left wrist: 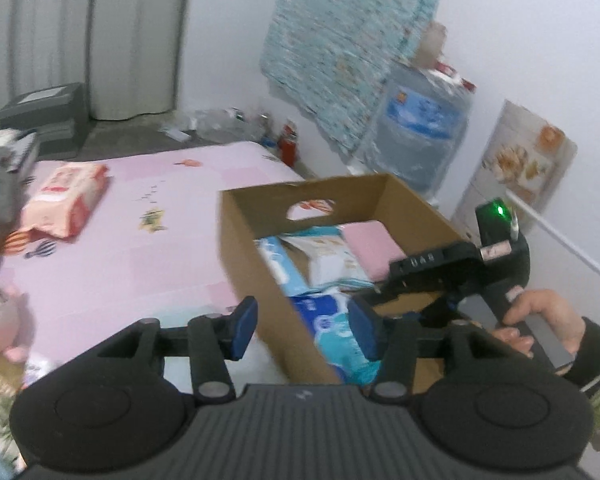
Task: Organize soft objects
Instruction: 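Carry the wet-wipes pack into the cardboard box and open the right tool, then reach the right tool to the pink plush toy and grasp it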
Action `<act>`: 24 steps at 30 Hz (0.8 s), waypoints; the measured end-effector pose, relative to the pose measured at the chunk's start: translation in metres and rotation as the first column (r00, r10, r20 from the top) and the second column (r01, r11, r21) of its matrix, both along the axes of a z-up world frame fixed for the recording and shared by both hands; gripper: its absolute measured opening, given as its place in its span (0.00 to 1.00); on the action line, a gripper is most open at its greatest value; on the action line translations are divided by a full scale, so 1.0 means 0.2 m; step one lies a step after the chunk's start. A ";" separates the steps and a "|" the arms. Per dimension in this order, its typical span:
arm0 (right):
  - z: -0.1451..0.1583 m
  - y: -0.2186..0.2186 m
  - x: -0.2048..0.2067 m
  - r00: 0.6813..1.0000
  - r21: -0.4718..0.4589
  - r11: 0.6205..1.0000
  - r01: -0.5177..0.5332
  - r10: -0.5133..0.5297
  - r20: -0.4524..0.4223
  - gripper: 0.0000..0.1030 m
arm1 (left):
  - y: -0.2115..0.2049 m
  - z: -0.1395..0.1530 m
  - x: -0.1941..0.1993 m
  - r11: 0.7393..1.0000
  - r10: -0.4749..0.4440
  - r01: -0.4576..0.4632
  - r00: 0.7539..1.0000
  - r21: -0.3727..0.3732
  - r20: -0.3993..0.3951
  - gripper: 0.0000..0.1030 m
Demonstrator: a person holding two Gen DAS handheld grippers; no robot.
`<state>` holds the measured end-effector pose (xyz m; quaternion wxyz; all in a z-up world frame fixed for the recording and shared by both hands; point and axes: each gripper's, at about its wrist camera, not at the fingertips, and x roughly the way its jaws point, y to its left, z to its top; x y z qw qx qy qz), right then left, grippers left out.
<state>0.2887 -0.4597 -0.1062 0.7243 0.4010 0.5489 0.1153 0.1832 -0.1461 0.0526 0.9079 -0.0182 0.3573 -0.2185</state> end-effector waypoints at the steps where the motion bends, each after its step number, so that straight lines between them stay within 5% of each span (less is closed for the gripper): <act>1: -0.02 0.03 0.02 1.000 -0.008 1.000 -0.013 0.013 -0.007 0.53 | 0.04 -0.01 -0.01 1.000 0.021 -0.021 1.000 -0.005 0.002 0.53; 14: -0.01 0.22 0.06 0.996 -0.147 0.986 -0.076 0.081 0.026 0.48 | 0.50 -0.15 -0.17 0.970 0.241 -0.241 0.970 -0.006 -0.026 0.57; 24: 0.27 0.22 -0.01 0.984 -0.243 0.968 -0.068 0.106 0.146 0.58 | 0.78 -0.14 -0.31 0.922 0.385 -0.386 0.922 0.019 0.040 0.61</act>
